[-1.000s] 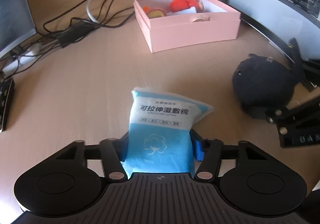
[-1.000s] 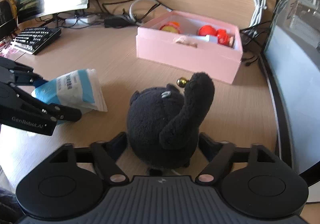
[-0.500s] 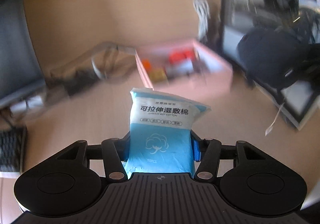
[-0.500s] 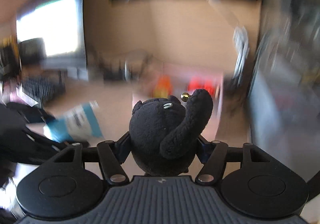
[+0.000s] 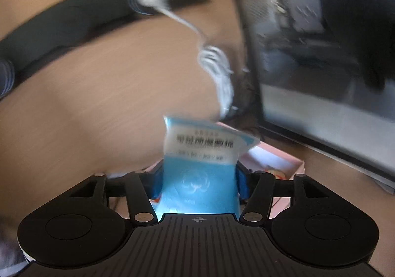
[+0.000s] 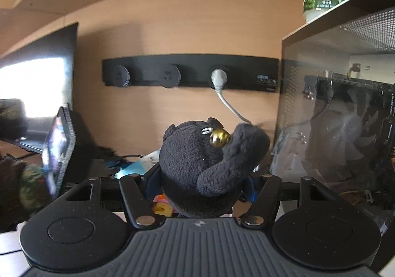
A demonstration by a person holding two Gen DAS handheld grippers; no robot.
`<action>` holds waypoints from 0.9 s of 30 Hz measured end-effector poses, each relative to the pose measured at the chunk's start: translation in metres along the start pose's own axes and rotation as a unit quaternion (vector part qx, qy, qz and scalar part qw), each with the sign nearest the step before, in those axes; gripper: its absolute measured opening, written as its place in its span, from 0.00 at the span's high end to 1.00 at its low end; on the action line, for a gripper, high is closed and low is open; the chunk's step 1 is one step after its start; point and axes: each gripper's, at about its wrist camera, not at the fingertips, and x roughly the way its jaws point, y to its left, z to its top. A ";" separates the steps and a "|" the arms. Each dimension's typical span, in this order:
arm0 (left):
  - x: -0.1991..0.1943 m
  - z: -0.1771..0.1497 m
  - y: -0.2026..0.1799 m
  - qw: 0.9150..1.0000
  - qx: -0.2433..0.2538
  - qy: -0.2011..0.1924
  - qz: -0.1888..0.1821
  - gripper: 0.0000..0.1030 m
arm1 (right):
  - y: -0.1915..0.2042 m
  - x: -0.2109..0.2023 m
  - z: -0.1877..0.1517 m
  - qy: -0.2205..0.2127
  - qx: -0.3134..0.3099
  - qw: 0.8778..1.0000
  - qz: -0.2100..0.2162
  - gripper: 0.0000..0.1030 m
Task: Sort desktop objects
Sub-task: 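Carry the wipes pack and plush cat over the pink box and open both grippers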
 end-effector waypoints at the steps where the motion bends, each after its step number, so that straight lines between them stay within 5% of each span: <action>1: 0.010 -0.004 -0.001 1.000 0.011 0.007 -0.002 0.29 | 0.000 0.005 0.001 0.004 0.001 1.000 -0.008 0.37; 9: 0.015 -0.055 0.026 0.998 -0.036 0.055 -0.003 0.09 | -0.008 0.061 0.016 0.024 0.032 0.999 -0.036 0.37; 14: -0.003 -0.079 0.049 0.992 -0.100 0.074 0.018 0.08 | -0.008 0.120 0.038 0.017 0.112 0.994 0.005 0.37; 18: -0.016 -0.089 0.063 0.986 -0.147 0.075 0.015 0.07 | -0.007 0.184 0.044 0.024 0.203 0.978 0.043 0.37; 22: -0.023 -0.094 0.072 0.980 -0.184 0.076 0.011 0.07 | -0.004 0.243 0.016 0.076 0.233 0.968 0.049 0.33; 27: -0.022 -0.097 0.079 0.972 -0.223 0.080 -0.002 0.07 | 0.002 0.265 -0.035 0.155 0.191 0.969 -0.018 0.33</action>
